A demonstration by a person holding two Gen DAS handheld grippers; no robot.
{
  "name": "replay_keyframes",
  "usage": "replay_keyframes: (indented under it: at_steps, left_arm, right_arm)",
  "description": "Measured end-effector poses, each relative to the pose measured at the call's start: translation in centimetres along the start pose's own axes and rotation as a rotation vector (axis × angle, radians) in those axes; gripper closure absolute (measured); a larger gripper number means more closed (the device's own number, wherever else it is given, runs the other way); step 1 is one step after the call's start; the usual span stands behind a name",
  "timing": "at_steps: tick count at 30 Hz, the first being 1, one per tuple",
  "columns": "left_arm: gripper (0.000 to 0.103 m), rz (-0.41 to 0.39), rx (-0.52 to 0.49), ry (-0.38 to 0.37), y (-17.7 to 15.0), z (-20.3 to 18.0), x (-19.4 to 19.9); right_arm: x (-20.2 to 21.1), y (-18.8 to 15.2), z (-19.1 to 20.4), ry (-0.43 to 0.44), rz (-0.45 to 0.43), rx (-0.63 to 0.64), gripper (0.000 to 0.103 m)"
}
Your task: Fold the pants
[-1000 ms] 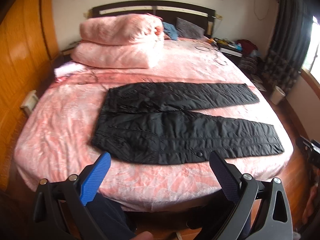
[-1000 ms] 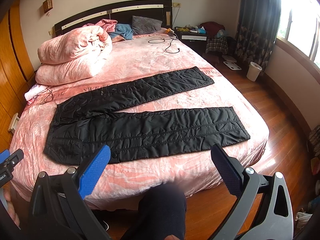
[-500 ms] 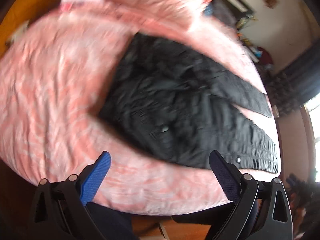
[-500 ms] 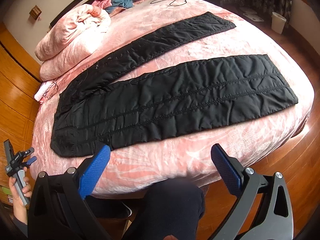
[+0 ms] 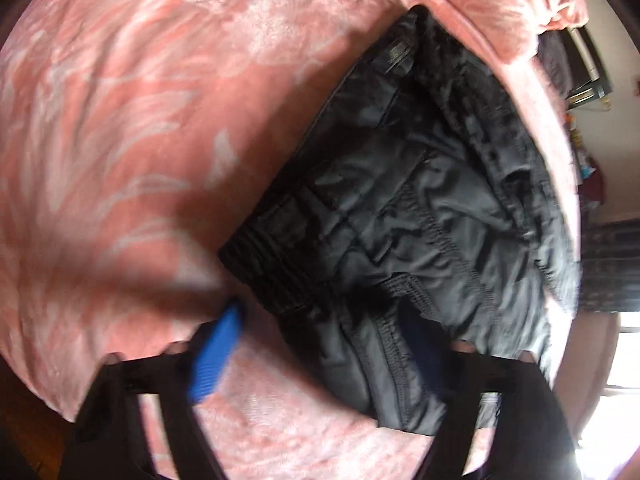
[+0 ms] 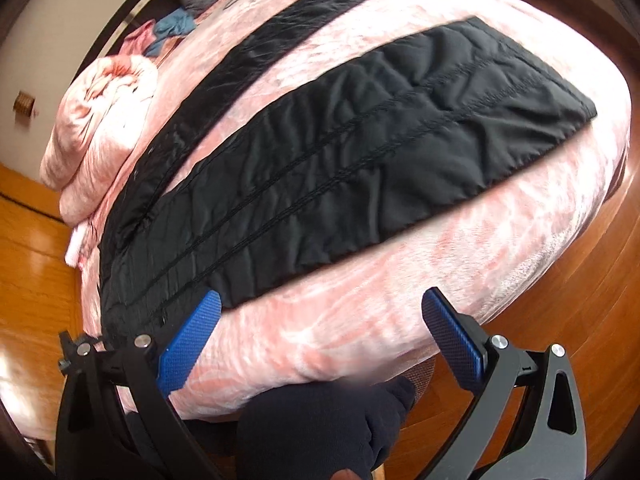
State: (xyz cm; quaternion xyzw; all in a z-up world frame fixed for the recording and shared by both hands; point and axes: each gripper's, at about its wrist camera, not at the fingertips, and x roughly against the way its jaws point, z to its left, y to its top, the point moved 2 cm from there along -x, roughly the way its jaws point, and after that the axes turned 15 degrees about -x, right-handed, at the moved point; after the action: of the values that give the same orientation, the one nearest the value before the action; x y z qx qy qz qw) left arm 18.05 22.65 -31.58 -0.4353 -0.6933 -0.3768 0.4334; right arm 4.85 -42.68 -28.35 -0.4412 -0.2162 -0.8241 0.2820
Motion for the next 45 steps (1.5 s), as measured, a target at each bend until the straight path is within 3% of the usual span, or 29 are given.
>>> replay_keyframes:
  at_steps: [1, 2, 8, 12, 14, 16, 17, 18, 19, 20, 23, 27, 32, 34, 35, 36, 37, 38, 39, 40, 42, 45]
  left_arm:
    - [0.047, -0.003, -0.010, -0.013, 0.3, -0.1, -0.1]
    - [0.051, 0.001, -0.012, -0.030, 0.4, -0.4, -0.2]
    - [0.048, -0.026, 0.019, -0.051, 0.1, -0.1, -0.6]
    - [0.051, -0.037, 0.012, -0.019, 0.3, -0.4, -0.5]
    - [0.058, -0.049, 0.027, -0.013, 0.3, -0.4, -0.4]
    - [0.065, -0.071, 0.059, -0.024, 0.0, -0.1, -0.2]
    - [0.071, -0.081, 0.072, -0.033, -0.1, -0.1, -0.1]
    - [0.074, -0.094, 0.091, -0.046, -0.3, 0.0, 0.0]
    - [0.079, -0.106, 0.115, -0.058, -0.5, 0.2, 0.0]
    - [0.081, -0.116, 0.129, -0.057, -0.6, 0.1, 0.1]
    - [0.085, -0.158, 0.140, -0.018, -1.0, 0.0, 1.3]
    - [0.085, -0.229, 0.204, -0.009, -1.6, 2.8, 4.5]
    - [0.083, -0.182, 0.296, 0.020, -2.8, 8.0, 4.4]
    - [0.078, -0.160, 0.257, 0.012, -2.6, 8.3, 3.6]
    - [0.074, -0.159, 0.237, 0.020, -2.5, 8.2, 3.8]
    - [0.073, -0.148, 0.211, 0.043, -2.3, 7.8, 4.3]
    - [0.063, -0.145, 0.177, 0.070, -2.1, 7.3, 5.0]
    - [0.038, -0.154, 0.123, 0.124, -1.8, 6.7, 6.2]
    - [0.025, -0.172, 0.076, 0.170, -1.5, 6.4, 7.4]
    - [0.011, -0.208, 0.020, 0.220, -0.9, 5.8, 9.0]
    - [0.009, -0.251, -0.074, 0.258, 1.3, 4.8, 11.3]
    - [0.004, -0.260, -0.183, 0.197, 6.8, 3.0, 12.9]
  right_arm:
    - [0.1, 1.1, -1.5, 0.020, 0.000, -0.055, 0.003]
    - [0.5, 2.6, -3.3, 0.050, -0.010, -0.119, 0.002]
    - [3.0, 9.7, -13.5, 0.170, -0.108, -0.479, 0.003]
    - [3.1, 12.2, -16.4, 0.251, -0.149, -0.540, 0.003]
    - [2.9, 12.9, -16.6, 0.282, -0.160, -0.538, 0.003]
    - [2.6, 13.8, -16.5, 0.300, -0.167, -0.524, 0.015]
    - [2.1, 14.0, -16.3, 0.300, -0.159, -0.517, 0.042]
    - [1.5, 14.2, -16.4, 0.301, -0.140, -0.523, 0.057]
    - [0.8, 14.3, -16.4, 0.298, -0.124, -0.532, 0.064]
    - [0.1, 14.3, -16.4, 0.282, -0.105, -0.536, 0.078]
    - [0.5, 13.8, -15.6, 0.288, -0.118, -0.505, 0.091]
    - [2.0, 11.7, -13.2, 0.284, -0.100, -0.418, 0.094]
    - [-1.6, 9.0, -11.6, 0.185, 0.001, -0.324, 0.092]
    - [-2.4, 8.8, -11.5, 0.157, -0.002, -0.299, 0.091]
    - [-2.0, 8.9, -11.5, 0.151, 0.000, -0.287, 0.085]
    - [-1.4, 8.9, -11.3, 0.141, 0.007, -0.276, 0.071]
    - [-0.5, 9.0, -11.0, 0.130, 0.006, -0.268, 0.061]
    - [0.9, 9.2, -10.9, 0.098, -0.025, -0.257, 0.037]
    - [2.5, 9.4, -10.8, 0.044, -0.075, -0.234, 0.021]
    - [4.0, 9.7, -10.6, -0.019, -0.121, -0.210, 0.018]
    - [6.7, 10.9, -9.6, -0.042, -0.186, -0.151, 0.018]
    - [7.5, 13.2, -5.8, 0.013, -0.153, -0.074, 0.013]
